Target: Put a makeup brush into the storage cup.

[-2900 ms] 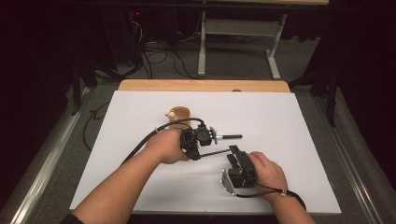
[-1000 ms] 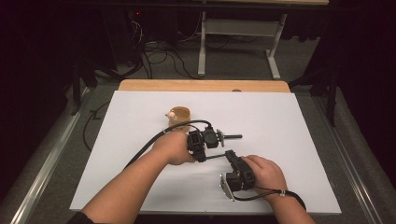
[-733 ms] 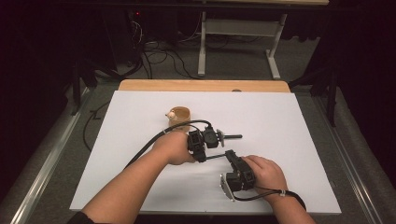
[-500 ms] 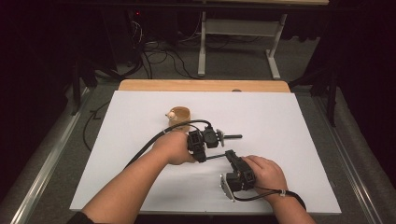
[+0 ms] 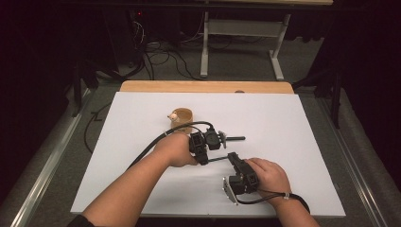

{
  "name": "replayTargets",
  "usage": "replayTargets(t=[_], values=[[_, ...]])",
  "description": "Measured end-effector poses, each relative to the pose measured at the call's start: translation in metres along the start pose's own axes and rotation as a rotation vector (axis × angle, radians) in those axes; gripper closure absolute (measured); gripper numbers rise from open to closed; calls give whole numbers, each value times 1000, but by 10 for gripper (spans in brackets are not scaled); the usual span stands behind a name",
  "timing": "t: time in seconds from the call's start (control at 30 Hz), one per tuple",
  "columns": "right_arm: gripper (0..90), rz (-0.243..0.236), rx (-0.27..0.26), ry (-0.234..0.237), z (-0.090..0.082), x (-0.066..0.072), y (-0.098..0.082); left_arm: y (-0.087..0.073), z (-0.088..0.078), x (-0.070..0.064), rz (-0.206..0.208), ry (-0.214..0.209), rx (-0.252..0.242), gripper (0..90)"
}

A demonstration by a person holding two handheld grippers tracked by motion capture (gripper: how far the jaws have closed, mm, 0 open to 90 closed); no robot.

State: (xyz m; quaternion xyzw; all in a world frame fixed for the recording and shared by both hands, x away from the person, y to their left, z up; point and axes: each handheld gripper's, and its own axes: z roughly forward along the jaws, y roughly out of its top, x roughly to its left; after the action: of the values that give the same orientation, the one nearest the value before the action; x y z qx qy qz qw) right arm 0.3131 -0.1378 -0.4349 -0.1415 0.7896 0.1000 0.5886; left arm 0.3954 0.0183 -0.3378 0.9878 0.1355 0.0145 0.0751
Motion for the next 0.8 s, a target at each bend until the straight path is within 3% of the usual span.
replayTargets(t=[0.17, 0.4, 0.43, 0.5, 0.8], values=[[876, 6, -7, 4, 0, 0, 0, 0, 2, 1, -27, -10, 6, 668], [875, 6, -4, 3, 0, 0, -1, -1, 1, 2, -35, 12, 1, 483], [876, 28, 4, 2, 0, 1, -1, -2, 1, 2, -38, 16, 4, 458], [876, 9, -5, 5, 0, -1, -1, -2, 0, 2, -52, 15, 7, 408], [875, 13, 2, 13, 1, -1, -2, -3, 2, 1, -53, 30, 22, 180]])
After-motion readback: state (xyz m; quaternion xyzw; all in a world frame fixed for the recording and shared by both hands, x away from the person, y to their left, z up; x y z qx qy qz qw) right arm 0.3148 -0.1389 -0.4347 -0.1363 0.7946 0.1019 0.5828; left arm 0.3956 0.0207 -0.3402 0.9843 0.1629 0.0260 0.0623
